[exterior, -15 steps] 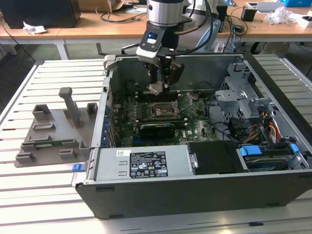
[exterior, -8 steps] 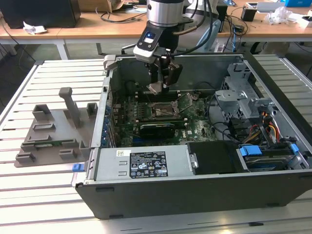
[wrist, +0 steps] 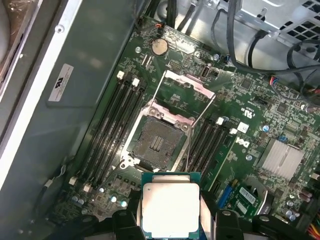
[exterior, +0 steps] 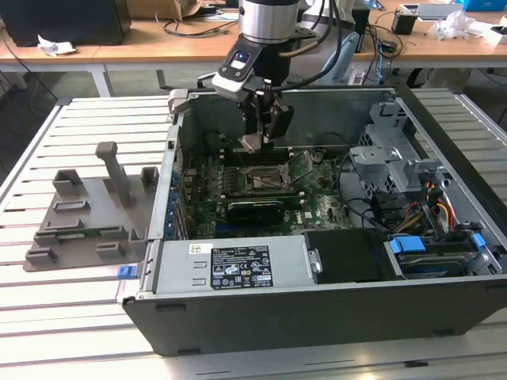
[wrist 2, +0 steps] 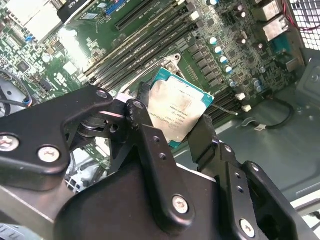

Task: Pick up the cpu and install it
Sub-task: 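Place the cpu into insertion slot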

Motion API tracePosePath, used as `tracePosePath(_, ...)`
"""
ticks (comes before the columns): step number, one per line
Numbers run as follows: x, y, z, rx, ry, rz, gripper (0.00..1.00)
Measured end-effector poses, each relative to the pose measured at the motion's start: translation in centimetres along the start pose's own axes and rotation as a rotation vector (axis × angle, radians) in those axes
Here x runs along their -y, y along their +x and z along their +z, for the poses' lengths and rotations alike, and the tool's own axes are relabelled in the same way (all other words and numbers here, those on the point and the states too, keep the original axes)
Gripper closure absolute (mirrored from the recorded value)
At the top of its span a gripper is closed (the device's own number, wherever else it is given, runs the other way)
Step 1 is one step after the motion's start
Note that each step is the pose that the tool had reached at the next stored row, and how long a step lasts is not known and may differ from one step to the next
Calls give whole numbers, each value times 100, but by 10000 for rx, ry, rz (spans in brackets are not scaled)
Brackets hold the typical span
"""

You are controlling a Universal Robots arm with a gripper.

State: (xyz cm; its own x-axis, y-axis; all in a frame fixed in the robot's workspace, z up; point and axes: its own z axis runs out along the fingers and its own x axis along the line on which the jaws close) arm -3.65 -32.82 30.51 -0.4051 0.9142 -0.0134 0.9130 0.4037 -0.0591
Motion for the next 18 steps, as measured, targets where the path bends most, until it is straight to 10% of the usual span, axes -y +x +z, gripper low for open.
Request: tracePosePath(18,0,0,0,-93,21,1583,45)
